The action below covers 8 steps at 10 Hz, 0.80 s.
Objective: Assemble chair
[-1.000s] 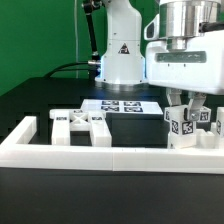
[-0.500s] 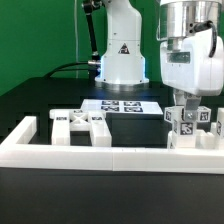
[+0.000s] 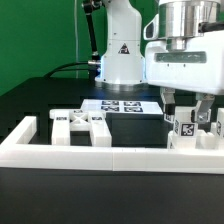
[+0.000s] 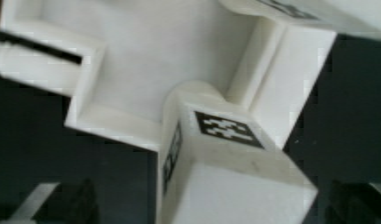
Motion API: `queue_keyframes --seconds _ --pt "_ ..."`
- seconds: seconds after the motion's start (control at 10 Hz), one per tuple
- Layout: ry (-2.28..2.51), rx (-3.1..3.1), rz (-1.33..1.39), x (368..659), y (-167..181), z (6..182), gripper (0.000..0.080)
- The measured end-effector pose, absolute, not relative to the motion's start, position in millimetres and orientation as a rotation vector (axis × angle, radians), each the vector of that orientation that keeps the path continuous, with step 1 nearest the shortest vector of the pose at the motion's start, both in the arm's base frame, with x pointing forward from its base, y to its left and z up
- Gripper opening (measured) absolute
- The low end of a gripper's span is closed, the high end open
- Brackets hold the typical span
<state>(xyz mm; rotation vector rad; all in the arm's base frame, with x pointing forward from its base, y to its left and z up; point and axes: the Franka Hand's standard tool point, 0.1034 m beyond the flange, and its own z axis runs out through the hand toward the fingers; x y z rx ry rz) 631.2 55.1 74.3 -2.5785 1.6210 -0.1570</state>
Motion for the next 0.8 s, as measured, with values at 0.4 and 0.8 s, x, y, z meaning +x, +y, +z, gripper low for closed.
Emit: queue_keyframes --seconds 0.4,0.8 --pt "1.030 -2.889 -0.214 634.8 49.8 76.3 0.0649" --pt "0.523 -3.049 -0.235 635.2 51.6 77.7 0.0649"
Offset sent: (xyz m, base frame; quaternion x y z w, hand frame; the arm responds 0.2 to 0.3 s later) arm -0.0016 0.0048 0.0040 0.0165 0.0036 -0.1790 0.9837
